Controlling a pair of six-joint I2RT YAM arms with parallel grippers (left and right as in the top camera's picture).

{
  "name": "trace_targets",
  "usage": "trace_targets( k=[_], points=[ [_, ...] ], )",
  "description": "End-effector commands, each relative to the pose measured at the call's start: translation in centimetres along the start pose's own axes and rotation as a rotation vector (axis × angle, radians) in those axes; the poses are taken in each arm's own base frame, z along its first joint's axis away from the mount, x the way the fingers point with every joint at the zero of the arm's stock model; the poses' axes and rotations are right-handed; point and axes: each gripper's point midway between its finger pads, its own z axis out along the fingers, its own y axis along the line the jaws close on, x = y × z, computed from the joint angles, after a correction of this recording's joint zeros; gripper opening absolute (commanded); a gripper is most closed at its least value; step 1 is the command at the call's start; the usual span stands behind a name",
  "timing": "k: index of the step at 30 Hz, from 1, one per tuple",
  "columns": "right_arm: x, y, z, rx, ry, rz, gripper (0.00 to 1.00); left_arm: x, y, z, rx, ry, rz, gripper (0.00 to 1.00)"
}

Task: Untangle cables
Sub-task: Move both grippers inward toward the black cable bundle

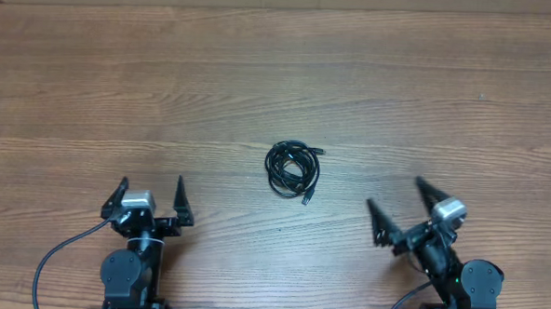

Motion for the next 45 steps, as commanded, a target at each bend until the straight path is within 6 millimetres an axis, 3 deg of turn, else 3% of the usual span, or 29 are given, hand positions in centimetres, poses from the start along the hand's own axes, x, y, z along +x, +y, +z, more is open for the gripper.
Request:
trace_targets(
  k=[1,2,5,10,12,13,16,17,21,22,24,26,29,30,31,33,34,36,39,45],
  points=[
    [0.2,5.2,-0.8,-0.296,0.068,0.282,1.00,-0.3,-6.6,-1.4,0.394,0.056,-0.289,1.00],
    [-0.2,5.3,-0.8,-0.299,0.064,0.347,1.00,-0.1,-8.2,-2.1,0.490,0.105,-0.375,1.00],
    [-2.1,5.6,-0.9,-0.314,-0.010,0.306,1.00,-1.7,-9.4,-2.9,0.575,0.058,-0.366,1.00],
    [-8.8,7.1,-2.4,-0.325,-0.212,0.149,1.00,-10.4,-9.9,-5.2,0.615,-0.267,-0.195,1.00],
    [-12.2,7.0,-3.1,-0.241,-0.266,0.065,1.00,-13.4,-9.6,-6.0,0.564,-0.302,-0.128,1.00],
    [-13.0,6.8,-3.2,-0.207,-0.264,0.047,1.00,-14.3,-9.7,-6.1,0.549,-0.293,-0.102,1.00],
    [-15.3,5.6,-3.5,-0.047,-0.178,0.005,1.00,-16.1,-9.9,-5.9,0.507,-0.129,-0.071,1.00],
    [-15.8,5.1,-3.3,0.014,-0.073,0.001,1.00,-16.5,-10.3,-5.4,0.510,0.009,-0.076,1.00],
    [-15.5,3.9,-2.0,0.071,0.168,0.103,1.00,-17.3,-11.3,-3.7,0.539,0.307,-0.148,1.00],
    [-14.8,3.1,-1.1,0.094,0.289,0.201,1.00,-17.0,-11.6,-2.6,0.536,0.468,-0.197,1.00],
    [-13.7,2.7,-0.2,0.082,0.424,0.317,1.00,-16.1,-12.0,-1.8,0.555,0.629,-0.235,1.00],
    [-13.1,3.1,0.6,0.030,0.503,0.407,1.00,-15.5,-12.9,-1.1,0.600,0.755,-0.308,1.00],
    [-11.7,4.9,2.5,-0.188,0.625,0.623,1.00,-13.5,-15.1,0.4,0.723,0.978,-0.514,1.00],
    [-11.0,4.6,3.1,-0.207,0.658,0.674,1.00,-12.2,-15.3,1.1,0.733,1.029,-0.529,1.00],
    [-9.6,3.8,4.0,-0.196,0.713,0.726,0.96,-9.7,-15.5,2.4,0.712,1.109,-0.506,1.00],
    [-7.1,2.6,4.8,-0.136,0.803,0.769,0.87,-7.0,-15.6,3.3,0.649,1.202,-0.485,1.00],
    [-4.8,1.8,5.2,-0.073,0.889,0.783,0.87,-4.1,-15.6,4.0,0.549,1.297,-0.460,1.00],
    [-1.4,1.0,5.4,0.021,1.018,0.783,0.87,-1.0,-15.5,4.8,0.405,1.390,-0.434,1.00],
    [2.0,0.4,6.0,0.135,1.138,0.824,0.87,2.6,-16.3,6.0,0.309,1.466,-0.419,1.00],
    [4.8,1.1,7.0,0.122,1.233,0.824,0.88,8.2,-18.6,6.2,0.329,1.622,-0.415,1.00]
  ],
)
